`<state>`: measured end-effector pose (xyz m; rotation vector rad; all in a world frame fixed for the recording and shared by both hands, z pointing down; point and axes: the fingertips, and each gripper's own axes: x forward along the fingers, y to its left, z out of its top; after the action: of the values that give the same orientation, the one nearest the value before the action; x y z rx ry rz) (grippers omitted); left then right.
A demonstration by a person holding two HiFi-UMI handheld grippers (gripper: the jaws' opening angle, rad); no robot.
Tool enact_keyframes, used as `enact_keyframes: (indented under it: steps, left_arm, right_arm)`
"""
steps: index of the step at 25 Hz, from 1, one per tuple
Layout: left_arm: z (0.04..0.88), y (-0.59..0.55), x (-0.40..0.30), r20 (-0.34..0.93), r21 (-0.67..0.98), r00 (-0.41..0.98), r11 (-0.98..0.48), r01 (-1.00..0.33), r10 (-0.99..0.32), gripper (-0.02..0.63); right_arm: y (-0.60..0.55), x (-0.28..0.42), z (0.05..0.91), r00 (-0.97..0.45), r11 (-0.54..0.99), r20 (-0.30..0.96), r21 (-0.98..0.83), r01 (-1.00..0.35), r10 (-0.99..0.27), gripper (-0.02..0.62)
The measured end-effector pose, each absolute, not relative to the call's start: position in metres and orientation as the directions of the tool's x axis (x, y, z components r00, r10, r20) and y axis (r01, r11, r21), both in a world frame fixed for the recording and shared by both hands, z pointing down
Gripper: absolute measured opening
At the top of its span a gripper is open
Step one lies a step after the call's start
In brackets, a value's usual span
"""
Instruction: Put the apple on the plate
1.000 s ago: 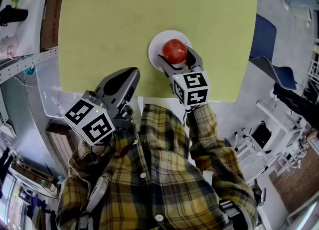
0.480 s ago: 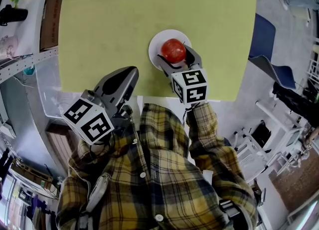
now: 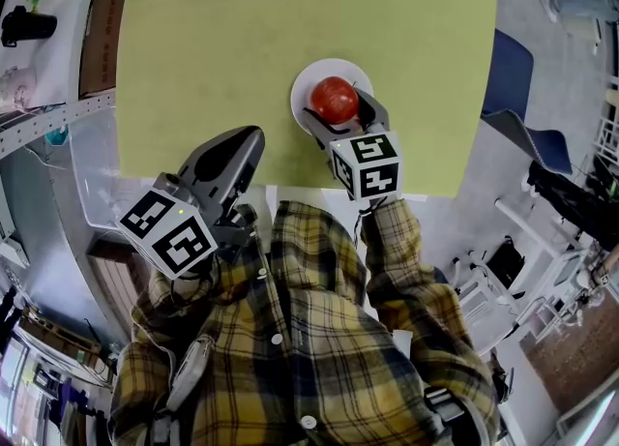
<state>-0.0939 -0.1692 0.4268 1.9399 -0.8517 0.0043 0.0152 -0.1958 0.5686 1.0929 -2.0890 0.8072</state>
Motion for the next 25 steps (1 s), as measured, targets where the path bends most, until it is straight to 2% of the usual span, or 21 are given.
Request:
enact_keyframes:
  steps: [25]
  left_arm:
    - [0.4279,-0.1671,-0.0948,0.332,0.783,0.759,-0.284,-0.553,-0.56,0.008]
  right_arm:
    - [-0.2,0.0205,0.5639,-0.401,0.439,0.753,-0.167,-0.883,-0.521,0.379]
